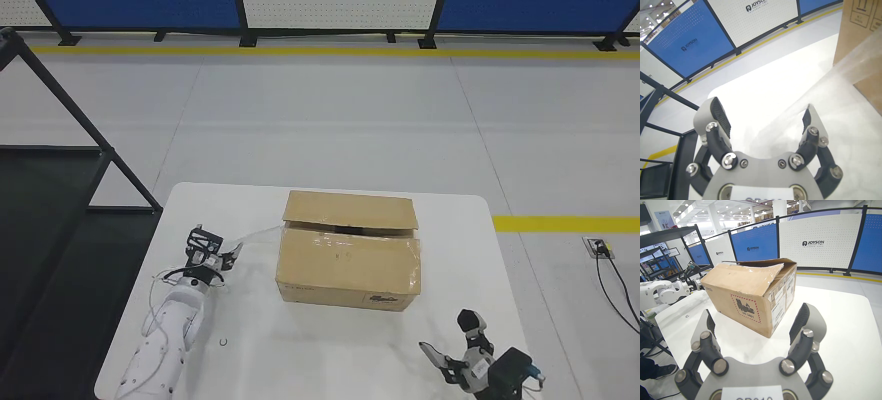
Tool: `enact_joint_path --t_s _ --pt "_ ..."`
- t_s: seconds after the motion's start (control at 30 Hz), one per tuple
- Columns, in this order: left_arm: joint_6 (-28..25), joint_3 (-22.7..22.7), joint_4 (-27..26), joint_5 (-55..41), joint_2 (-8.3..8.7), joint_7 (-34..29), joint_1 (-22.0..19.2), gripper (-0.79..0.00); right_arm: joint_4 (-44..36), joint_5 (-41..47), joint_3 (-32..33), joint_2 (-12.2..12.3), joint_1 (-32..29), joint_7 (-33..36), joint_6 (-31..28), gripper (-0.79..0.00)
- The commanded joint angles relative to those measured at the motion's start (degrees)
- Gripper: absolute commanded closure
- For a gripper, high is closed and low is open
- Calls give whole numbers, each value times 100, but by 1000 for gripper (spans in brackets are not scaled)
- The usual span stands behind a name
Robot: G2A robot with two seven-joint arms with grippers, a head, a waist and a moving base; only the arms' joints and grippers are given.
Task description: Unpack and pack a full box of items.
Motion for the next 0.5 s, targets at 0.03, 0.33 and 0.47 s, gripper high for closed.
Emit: enact_joint_path --t_s 0.03,0.33,0.47 --pt "158 40 215 -57 -27 -93 -245 -785 -8 -2 -8 1 -5 0 10 -785" --pt "676 95 647 -361 -112 -108 -712 -785 49 27 -4 6 6 -22 6 -785" --pt "1024 40 720 -574 -142 -1 -728 -785 91 55 1 7 14 -50 4 -785"
